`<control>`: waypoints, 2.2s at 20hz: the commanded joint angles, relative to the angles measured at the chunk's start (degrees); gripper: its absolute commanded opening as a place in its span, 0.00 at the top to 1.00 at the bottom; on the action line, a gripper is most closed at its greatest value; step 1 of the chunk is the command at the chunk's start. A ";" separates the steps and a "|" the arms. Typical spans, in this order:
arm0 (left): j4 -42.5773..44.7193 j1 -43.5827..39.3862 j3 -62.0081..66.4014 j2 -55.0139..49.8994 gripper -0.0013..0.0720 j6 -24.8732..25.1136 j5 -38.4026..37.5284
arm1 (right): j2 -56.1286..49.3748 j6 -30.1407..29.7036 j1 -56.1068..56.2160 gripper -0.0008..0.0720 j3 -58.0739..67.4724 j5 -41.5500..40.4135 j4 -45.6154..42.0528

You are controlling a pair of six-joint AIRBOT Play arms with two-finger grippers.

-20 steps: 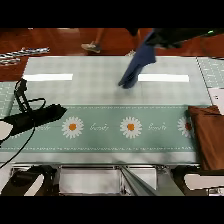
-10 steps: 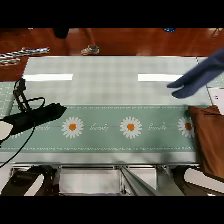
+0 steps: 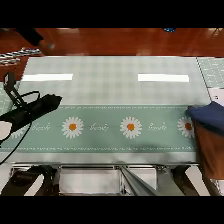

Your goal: Fold the shirts.

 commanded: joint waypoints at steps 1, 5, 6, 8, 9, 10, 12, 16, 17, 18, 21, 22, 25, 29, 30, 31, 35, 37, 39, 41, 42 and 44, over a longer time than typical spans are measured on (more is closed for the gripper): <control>0.07 0.04 0.00 -0.02 0.95 0.04 4.79 | 8.87 -0.74 -9.42 0.95 -16.41 1.31 -12.09; 0.09 0.04 0.00 -0.02 0.95 1.99 5.01 | 10.62 -0.33 -9.60 0.43 -24.79 1.20 -17.20; 0.09 0.04 0.00 -0.04 0.95 3.41 5.57 | 10.27 -0.37 -9.51 0.43 -24.50 0.48 -16.55; 0.09 0.09 0.52 -0.59 0.95 5.14 9.01 | 8.83 -0.42 -9.51 0.43 -22.21 -1.88 -14.19; 0.11 0.28 2.21 -1.60 0.95 6.47 9.75 | 7.41 -0.35 -9.51 0.45 -19.69 -3.80 -10.43; 0.11 0.61 4.81 -3.10 0.95 7.96 9.66 | 5.57 -0.31 -9.51 0.59 -16.65 -5.77 -4.70; 0.11 0.90 13.44 -7.56 0.95 12.17 6.71 | 0.42 -0.52 -9.49 0.91 -9.40 -10.73 14.29; 0.11 -0.26 40.68 -22.84 0.95 16.65 -9.42 | -9.99 -5.01 6.84 0.95 3.45 -21.24 35.50; 0.11 -1.18 47.76 -27.36 0.95 16.63 -13.64 | -12.31 -5.97 14.43 0.95 5.92 -22.95 34.38; 0.87 -2.34 53.29 -31.41 0.95 16.63 -17.16 | -14.78 -6.71 23.15 0.95 7.76 -24.50 32.00; 17.53 -7.10 60.70 -40.83 0.95 5.42 -32.98 | -22.10 -6.95 46.90 0.95 8.72 -29.49 19.80; 20.37 -8.31 58.82 -42.12 0.95 3.02 -34.34 | -24.61 -7.04 52.85 0.95 8.72 -30.49 15.28; 20.74 -7.85 51.52 -44.37 0.95 -1.09 -32.87 | -32.13 -2.16 64.11 0.96 8.72 -27.78 -3.52; 20.74 -5.75 49.44 -44.41 0.95 -3.56 -32.26 | -36.09 -0.68 65.44 0.96 8.72 -24.63 -4.94; 20.74 -5.68 49.44 -44.44 0.95 -3.54 -32.33 | -36.09 -0.50 65.44 0.95 8.72 -25.27 -5.09; 20.74 -5.70 49.44 -44.44 0.95 -3.50 -32.35 | -36.06 -0.50 65.44 0.95 8.72 -25.51 -5.18; 20.74 -5.70 49.44 -44.54 0.95 -2.97 -31.91 | -36.09 -0.50 65.44 0.95 8.72 -25.53 -5.14; 20.74 -5.70 49.44 -44.59 0.95 -2.97 -31.67 | -36.09 -0.50 65.44 0.95 8.72 -25.53 -5.35; 20.74 -5.70 49.44 -44.59 0.95 -2.97 -31.67 | -36.09 -0.52 65.44 0.95 8.72 -25.53 -5.35; 20.74 -5.70 49.44 -44.59 0.95 -2.97 -31.67 | -36.09 -0.50 65.44 0.95 8.72 -25.53 -5.33; 20.74 -5.70 49.44 -44.59 0.95 -2.97 -31.67 | -36.09 -0.50 65.44 0.95 8.72 -25.53 -5.35; 20.74 -5.70 49.44 -44.59 0.95 -2.97 -31.67 | -36.09 -0.50 65.44 0.95 8.72 -25.53 -5.35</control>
